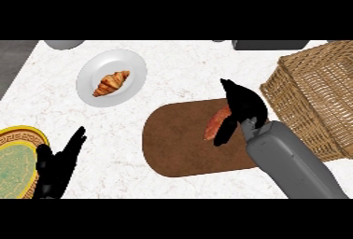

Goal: Pick the sweet potato from the cutting board and place it in the basket

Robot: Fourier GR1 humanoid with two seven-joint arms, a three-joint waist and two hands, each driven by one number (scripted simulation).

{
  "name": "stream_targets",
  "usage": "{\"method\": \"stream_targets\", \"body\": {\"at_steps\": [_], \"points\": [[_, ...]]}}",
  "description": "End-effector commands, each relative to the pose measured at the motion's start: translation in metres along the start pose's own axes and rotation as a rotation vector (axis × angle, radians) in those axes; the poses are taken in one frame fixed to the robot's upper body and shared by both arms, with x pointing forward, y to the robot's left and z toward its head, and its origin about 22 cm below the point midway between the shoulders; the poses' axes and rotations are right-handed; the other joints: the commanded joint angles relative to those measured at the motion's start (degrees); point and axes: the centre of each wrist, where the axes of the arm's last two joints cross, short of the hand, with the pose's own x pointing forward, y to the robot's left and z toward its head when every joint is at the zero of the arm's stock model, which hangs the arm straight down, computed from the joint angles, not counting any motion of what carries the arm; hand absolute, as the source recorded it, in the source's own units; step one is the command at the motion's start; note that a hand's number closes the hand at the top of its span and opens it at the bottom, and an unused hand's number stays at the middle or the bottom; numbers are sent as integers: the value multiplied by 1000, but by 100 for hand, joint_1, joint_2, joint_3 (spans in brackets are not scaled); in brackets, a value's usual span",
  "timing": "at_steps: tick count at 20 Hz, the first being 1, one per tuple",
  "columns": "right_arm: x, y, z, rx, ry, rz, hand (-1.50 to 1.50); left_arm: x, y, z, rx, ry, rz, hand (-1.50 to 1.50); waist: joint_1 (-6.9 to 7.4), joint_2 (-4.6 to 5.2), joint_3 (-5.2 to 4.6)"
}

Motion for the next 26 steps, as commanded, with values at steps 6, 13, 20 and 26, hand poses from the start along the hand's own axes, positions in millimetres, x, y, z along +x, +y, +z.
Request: {"method": "stream_targets", "body": {"at_steps": [6,13,20,26], "points": [[2,-1,-12,62,73,26,-150,-8,8,-4,5,133,16,0,-6,55,-94],[-8,35,-18,64,67,59,-150,-16,-7,1,12,137,9,0,-8,53,-94],[-4,29,-35,59,51,54,150,-18,-5,-11,7,107,11,0,5,70,-95],[-17,55,-26,-6,-15,203,150,-8,-9,-5,20,118,16,0,-13,60,-93]]}}
